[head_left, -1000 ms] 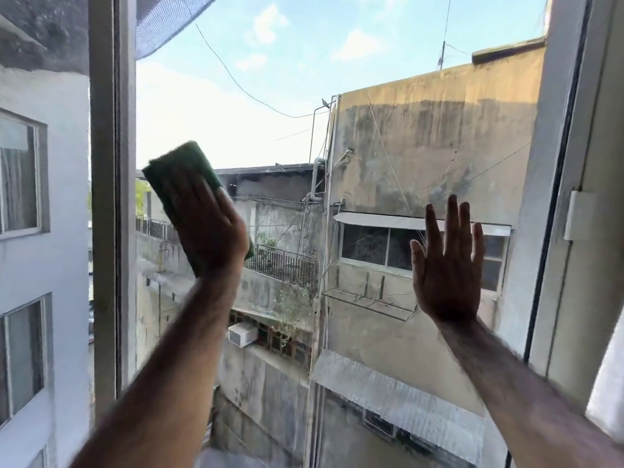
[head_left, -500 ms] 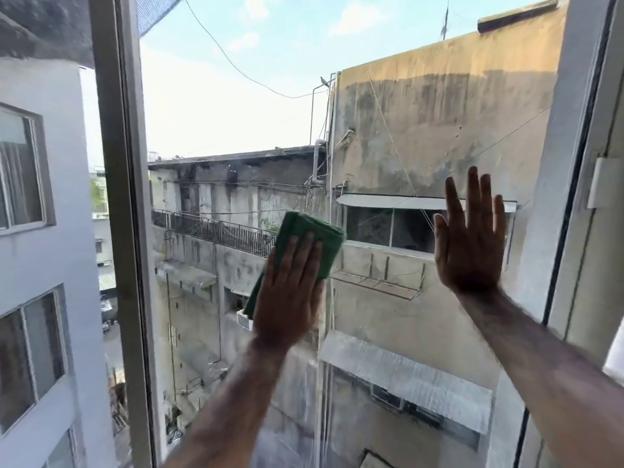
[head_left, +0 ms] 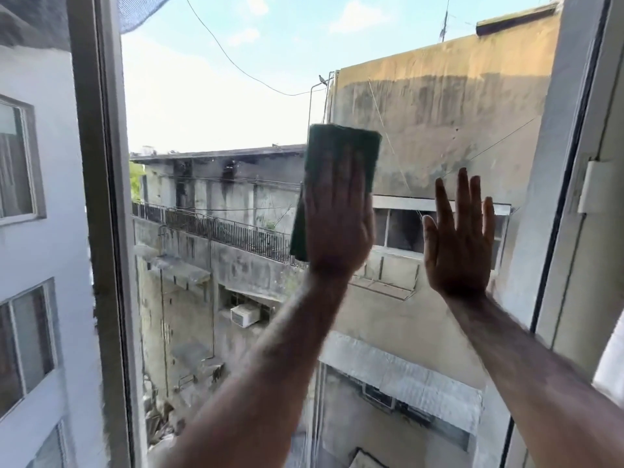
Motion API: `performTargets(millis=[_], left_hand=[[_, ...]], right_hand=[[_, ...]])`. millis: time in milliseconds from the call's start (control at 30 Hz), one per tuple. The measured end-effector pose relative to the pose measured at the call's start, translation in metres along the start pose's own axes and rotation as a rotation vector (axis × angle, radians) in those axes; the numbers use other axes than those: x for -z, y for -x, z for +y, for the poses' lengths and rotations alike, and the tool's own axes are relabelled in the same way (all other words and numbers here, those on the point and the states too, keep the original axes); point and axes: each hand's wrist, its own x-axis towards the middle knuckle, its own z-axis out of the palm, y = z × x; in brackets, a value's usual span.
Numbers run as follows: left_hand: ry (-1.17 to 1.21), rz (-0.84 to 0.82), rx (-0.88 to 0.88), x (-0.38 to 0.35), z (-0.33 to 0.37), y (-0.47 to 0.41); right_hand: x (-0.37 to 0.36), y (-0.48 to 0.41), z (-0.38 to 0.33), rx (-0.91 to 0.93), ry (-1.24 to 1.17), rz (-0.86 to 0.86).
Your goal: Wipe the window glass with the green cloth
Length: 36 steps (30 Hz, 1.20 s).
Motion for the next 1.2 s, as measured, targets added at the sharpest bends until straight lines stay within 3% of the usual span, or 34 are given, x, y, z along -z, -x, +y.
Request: performTargets(millis=[133, 233, 333, 433, 500, 600, 733, 900, 1067, 1200], left_hand=[[-0.009, -0.184, -0.222, -0.005, -0.002, 0.082], [-0.048, -0.283, -0.242, 0.018, -0.055, 0.136], [-0.117, -0.282, -0.054, 0.057, -0.135, 0.154], [-0.138, -0.225, 0.300, 0.085, -0.193, 0.109], [-0.129, -0.142, 0.440, 0.090, -0.206, 0.063], [-0.133, -0.020, 0.512, 0.080, -0.186, 0.003], [-0.122, 0.049, 0.302, 0.039, -0.094, -0.036], [-0.020, -0.116, -0.153, -0.003, 0.012, 0.016], [-0.044, -0.261, -0.277, 0.008, -0.025, 0.099], [-0.113, -0.323, -0.084, 0.050, -0.110, 0.138]], right_hand=[[0.003, 0.001, -0.004, -0.008, -0.007, 0.018], [0.005, 0.000, -0.006, -0.004, -0.005, 0.007], [0.005, 0.001, -0.008, -0.018, -0.017, 0.002], [0.003, 0.001, -0.008, -0.025, -0.023, 0.020], [0.002, 0.000, -0.008, -0.025, -0.012, 0.019], [0.001, 0.004, -0.010, -0.023, 0.002, 0.032], [-0.004, 0.003, -0.007, -0.014, 0.006, 0.064], [-0.005, 0.002, -0.001, 0.005, 0.005, 0.046], [-0.003, 0.002, -0.003, -0.006, -0.012, 0.051], [0.000, 0.002, -0.005, -0.015, -0.006, 0.015]])
